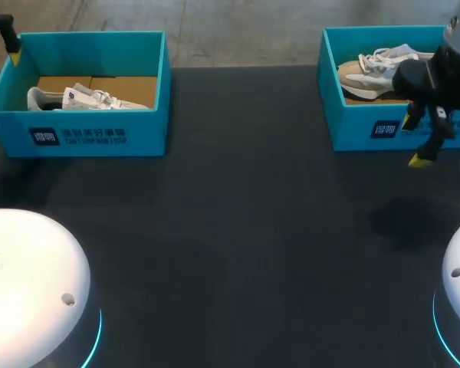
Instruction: Take the shoe out of the shoebox, open the shoe tongue, remove and reinsert the insole, then place the shoe into the shoebox
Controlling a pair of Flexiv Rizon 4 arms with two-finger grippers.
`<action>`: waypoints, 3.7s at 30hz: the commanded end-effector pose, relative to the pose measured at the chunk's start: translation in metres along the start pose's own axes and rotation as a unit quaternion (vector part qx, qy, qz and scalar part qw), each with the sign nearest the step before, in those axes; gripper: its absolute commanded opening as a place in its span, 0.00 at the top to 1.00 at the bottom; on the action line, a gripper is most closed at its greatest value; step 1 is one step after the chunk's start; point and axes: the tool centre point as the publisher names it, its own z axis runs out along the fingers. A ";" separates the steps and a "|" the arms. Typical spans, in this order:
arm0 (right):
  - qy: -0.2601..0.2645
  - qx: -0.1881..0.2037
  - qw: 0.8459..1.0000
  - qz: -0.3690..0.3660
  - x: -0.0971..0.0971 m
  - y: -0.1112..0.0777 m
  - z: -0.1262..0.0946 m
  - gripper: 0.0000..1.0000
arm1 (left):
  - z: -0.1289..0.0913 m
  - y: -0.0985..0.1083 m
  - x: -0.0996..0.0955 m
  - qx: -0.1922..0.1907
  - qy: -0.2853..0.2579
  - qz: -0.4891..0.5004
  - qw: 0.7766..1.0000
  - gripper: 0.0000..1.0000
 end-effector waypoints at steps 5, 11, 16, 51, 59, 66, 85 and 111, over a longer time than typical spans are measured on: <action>-0.004 -0.014 0.999 0.037 -0.025 0.006 -0.003 0.00 | 0.000 -0.001 0.000 -0.001 0.002 0.000 1.000 0.00; -0.004 -0.014 0.999 0.037 -0.025 0.006 -0.003 0.00 | 0.000 -0.001 0.000 -0.001 0.002 0.000 1.000 0.00; -0.004 -0.014 0.999 0.037 -0.025 0.006 -0.003 0.00 | 0.000 -0.001 0.000 -0.001 0.002 0.000 1.000 0.00; -0.042 0.028 0.873 0.484 -0.171 -0.060 -0.038 0.00 | 0.000 -0.001 0.000 -0.001 0.002 0.000 1.000 0.00; -0.021 0.010 0.854 0.520 -0.178 -0.067 -0.037 0.00 | 0.000 -0.001 0.000 -0.001 0.002 0.000 1.000 0.00; -0.021 0.010 0.854 0.520 -0.178 -0.067 -0.037 0.00 | 0.000 -0.001 0.000 -0.001 0.002 0.000 1.000 0.00; -0.146 0.045 0.723 0.673 -0.303 -0.087 0.014 0.00 | 0.000 -0.001 0.000 -0.001 0.002 0.000 1.000 0.00; -0.205 0.067 0.713 0.668 -0.400 -0.147 0.032 0.00 | 0.000 -0.001 0.000 -0.001 0.002 0.000 1.000 0.00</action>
